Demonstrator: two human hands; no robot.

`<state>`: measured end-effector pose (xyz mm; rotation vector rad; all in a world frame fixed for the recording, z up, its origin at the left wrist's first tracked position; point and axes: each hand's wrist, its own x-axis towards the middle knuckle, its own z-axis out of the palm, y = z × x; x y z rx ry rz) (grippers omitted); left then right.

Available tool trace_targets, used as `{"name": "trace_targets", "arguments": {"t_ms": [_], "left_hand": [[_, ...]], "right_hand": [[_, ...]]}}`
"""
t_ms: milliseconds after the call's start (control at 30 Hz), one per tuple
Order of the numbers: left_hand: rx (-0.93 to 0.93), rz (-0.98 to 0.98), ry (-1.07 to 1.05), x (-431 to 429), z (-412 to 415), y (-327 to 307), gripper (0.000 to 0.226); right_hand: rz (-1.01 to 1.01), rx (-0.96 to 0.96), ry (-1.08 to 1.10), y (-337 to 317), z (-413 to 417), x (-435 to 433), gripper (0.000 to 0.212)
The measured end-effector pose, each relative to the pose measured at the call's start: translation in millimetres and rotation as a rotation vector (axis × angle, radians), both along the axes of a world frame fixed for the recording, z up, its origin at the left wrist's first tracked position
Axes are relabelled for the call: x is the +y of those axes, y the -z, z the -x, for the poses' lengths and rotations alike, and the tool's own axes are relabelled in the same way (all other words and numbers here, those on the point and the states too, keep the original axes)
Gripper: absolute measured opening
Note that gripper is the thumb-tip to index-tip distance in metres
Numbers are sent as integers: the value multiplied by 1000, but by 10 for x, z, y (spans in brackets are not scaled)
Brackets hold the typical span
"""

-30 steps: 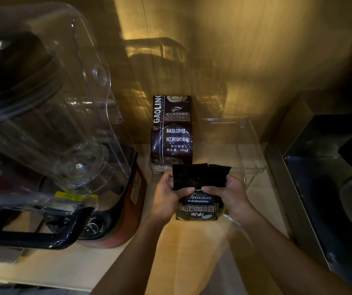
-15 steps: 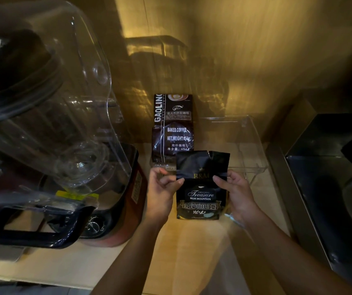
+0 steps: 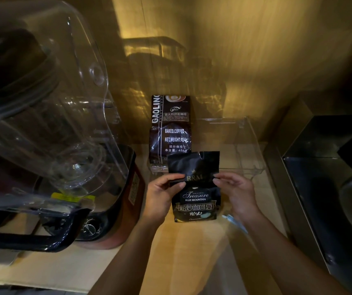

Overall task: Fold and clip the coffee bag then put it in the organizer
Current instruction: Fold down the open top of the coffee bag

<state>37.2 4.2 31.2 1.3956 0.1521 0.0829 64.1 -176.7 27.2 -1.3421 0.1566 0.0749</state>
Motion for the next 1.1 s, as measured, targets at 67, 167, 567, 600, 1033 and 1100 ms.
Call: {"name": "trace_targets", "arguments": {"t_ms": [67, 167, 567, 600, 1033, 1100], "left_hand": [[18, -11, 52, -56, 2, -31, 30], [5, -83, 92, -139, 6, -57, 33], [54, -124, 28, -28, -9, -92, 32], [49, -125, 19, -8, -13, -92, 31], [-82, -368, -88, -35, 17, -7, 26], [-125, -428, -110, -48, 29, 8, 23]], "right_hand": [[30, -15, -98, -13, 1, 9, 30], [96, -49, -234, -18, -3, 59, 41], [143, -21, -293, -129, -38, 38, 30], [134, -18, -291, -141, -42, 25, 29], [170, -53, -102, -124, -23, 21, 23], [193, -77, -82, -100, -19, 26, 21]]}}
